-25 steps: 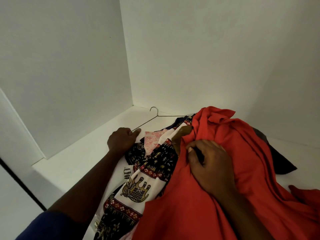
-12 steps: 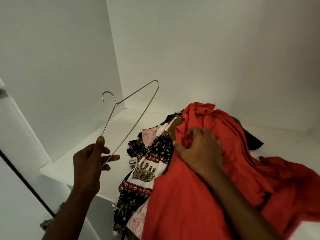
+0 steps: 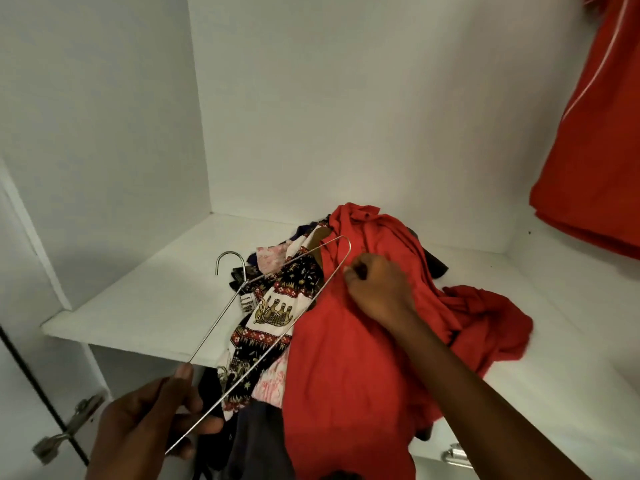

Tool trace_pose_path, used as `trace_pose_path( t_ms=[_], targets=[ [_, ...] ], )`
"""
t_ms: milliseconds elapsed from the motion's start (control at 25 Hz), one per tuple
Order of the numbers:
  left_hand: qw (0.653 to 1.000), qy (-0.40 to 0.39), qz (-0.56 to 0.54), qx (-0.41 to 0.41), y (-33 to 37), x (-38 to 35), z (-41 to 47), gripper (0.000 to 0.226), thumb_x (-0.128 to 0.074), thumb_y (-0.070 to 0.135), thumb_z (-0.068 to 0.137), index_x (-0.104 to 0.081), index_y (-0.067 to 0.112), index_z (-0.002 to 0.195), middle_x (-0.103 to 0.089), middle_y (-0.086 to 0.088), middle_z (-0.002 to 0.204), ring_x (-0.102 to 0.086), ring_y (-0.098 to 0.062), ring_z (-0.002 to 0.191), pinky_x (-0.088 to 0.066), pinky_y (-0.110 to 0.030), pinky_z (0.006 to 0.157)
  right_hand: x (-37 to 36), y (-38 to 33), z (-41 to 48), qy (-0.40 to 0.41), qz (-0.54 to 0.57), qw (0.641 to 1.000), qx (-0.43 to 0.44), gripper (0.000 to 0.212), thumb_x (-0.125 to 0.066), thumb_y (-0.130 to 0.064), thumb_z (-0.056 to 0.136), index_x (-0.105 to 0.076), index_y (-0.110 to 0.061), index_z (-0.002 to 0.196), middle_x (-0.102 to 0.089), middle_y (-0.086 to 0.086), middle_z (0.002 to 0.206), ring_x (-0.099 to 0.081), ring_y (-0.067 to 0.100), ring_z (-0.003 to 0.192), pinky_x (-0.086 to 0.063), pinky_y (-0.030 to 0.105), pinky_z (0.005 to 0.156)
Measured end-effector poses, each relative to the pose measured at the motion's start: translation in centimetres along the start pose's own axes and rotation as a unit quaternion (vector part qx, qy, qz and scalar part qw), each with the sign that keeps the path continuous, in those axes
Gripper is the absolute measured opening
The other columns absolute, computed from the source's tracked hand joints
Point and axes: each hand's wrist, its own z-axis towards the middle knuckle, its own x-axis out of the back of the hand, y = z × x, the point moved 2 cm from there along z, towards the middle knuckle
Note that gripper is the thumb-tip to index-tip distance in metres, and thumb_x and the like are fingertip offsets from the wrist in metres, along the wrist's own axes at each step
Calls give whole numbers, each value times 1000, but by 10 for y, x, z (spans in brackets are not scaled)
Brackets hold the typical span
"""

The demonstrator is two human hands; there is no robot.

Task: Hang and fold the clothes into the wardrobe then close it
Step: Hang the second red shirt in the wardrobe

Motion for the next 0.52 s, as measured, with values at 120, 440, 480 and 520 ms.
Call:
trace_pose_path(
  t_ms=[120,440,480,520],
  targets=[
    [1000,2,-1,9,-4,7,-2,40,-65,24,97,-65,-10,76,-68,-17,57,-73,-39,55,-43,-25,46,-14,-12,-4,-50,-53,997,4,20,-62,-47,88,-67,-28,91,-69,-9,96,-65,17,94,-44,29,69],
    [999,3,34,33,4,34,10,40,-64,35,97,-69,-4,89,-73,-11,68,-75,-42,66,-43,-31,56,-25,-21,0,-21,-108,992,-62,16,-54,-29,90,-67,-20,97,-67,2,93,-66,26,93,-48,31,74],
    [999,1,41,33,6,35,11,41,-64,35,97,-69,-4,89,-73,-12,69,-75,-42,66,-44,-31,56,-26,-18,0,-7,-55,996,-75,13,-55,-27,90,-66,-21,93,-67,0,88,-67,25,89,-47,31,70],
    [998,-2,48,32,8,36,12,41,-63,35,98,-69,-4,89,-73,-12,70,-75,-41,65,-44,-31,55,-27,-14,0,10,17,996,-85,11,-55,-26,91,-65,-22,89,-66,-3,83,-67,23,85,-45,30,66]
  ],
)
